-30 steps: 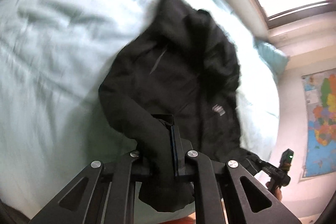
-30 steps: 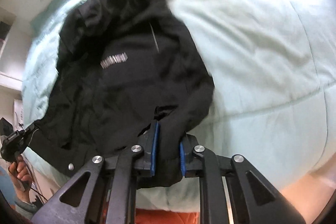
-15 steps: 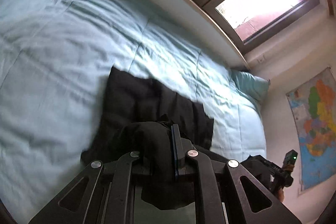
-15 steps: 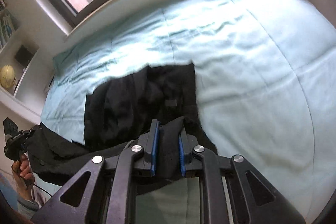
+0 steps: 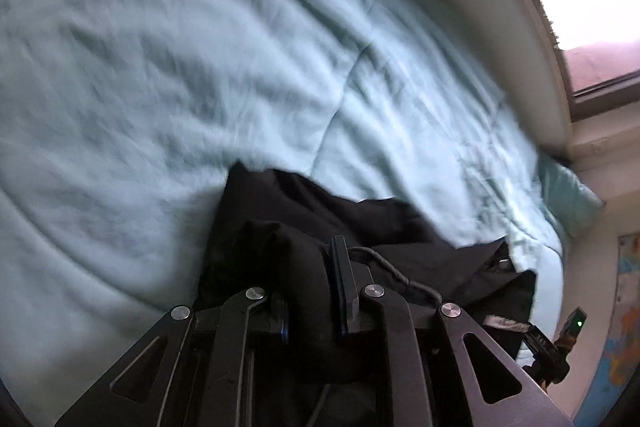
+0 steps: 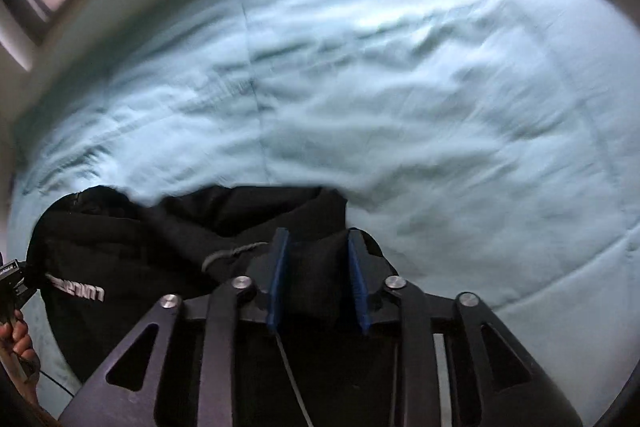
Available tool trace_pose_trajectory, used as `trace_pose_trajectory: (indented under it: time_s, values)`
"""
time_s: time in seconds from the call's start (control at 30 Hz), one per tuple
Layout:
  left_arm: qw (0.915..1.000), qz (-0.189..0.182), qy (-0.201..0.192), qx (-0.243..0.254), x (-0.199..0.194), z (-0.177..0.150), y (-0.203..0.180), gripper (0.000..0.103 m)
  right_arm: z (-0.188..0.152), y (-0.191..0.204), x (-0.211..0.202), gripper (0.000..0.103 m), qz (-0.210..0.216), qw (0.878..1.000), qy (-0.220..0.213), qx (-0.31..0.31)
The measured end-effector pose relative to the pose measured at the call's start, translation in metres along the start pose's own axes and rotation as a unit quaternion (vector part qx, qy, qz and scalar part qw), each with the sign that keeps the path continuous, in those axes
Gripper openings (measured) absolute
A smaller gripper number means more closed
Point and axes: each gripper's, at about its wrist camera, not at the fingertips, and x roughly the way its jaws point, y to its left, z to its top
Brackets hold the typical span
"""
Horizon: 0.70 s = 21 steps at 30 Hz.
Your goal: Fold large clothes
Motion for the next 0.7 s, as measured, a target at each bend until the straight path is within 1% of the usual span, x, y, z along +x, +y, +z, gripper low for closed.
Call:
trace_pose_trajectory:
  time_s: [0.07, 0.17, 0.23, 0.3, 0.37, 0.4, 0.43, 0.47, 0.5, 0.57, 0.6, 0.63, 0.7]
  values:
    - [0.9999, 0.001, 0.003, 0.011, 0.014, -0.005, 0.001, 0.018, 0.0, 0.0, 0.02, 0.035, -0.001, 1.0, 0.013, 0.001]
    - [0.9995, -0.007, 0.01, 0.029, 0.016, -0.004, 0.001, 0.018, 0.004, -0.001, 0.027, 0.035, -0.001, 1.0, 0.016, -0.001]
    - [0.9989, -0.021, 0.022, 0.036, 0.007, -0.002, 0.002, 0.02, 0.007, -0.006, 0.022, 0.035, 0.008, 1.0, 0.018, 0.002]
    - [0.9979, -0.025, 0.024, 0.054, -0.006, -0.003, 0.002, 0.022, 0.01, -0.014, 0.006, 0.037, 0.02, 1.0, 0.005, 0.01]
    - [0.9969, -0.027, 0.021, 0.071, -0.023, -0.006, 0.0, 0.027, 0.015, -0.023, -0.013, 0.048, 0.031, 0.999, -0.016, 0.023]
    - [0.9959, -0.038, 0.026, 0.078, -0.036, -0.01, 0.001, 0.035, 0.017, -0.03, -0.026, 0.06, 0.031, 0.998, -0.033, 0.034]
    - [0.9952, -0.048, 0.032, 0.079, -0.043, -0.011, 0.003, 0.05, 0.018, -0.039, -0.043, 0.069, 0.032, 0.997, -0.055, 0.047]
    - [0.9941, -0.065, 0.046, 0.075, -0.056, -0.014, 0.006, 0.06, 0.019, -0.042, -0.051, 0.071, 0.033, 0.996, -0.067, 0.053]
    - [0.9937, -0.073, 0.054, 0.066, -0.066, -0.016, 0.011, 0.073, 0.02, -0.047, -0.062, 0.072, 0.036, 0.995, -0.079, 0.056]
    - [0.9926, -0.092, 0.06, 0.05, -0.083, -0.02, 0.021, 0.074, 0.019, -0.052, -0.076, 0.073, 0.034, 0.994, -0.087, 0.054]
    - [0.9927, -0.095, 0.055, 0.049, -0.094, -0.023, 0.024, 0.074, 0.017, -0.052, -0.079, 0.073, 0.033, 0.994, -0.086, 0.049]
    - [0.9935, -0.091, 0.045, 0.051, -0.102, -0.024, 0.026, 0.074, 0.014, -0.051, -0.079, 0.073, 0.032, 0.995, -0.084, 0.045]
    - [0.9958, -0.064, 0.008, 0.065, -0.119, -0.026, 0.026, 0.074, 0.008, -0.047, -0.073, 0.073, 0.028, 0.996, -0.071, 0.034]
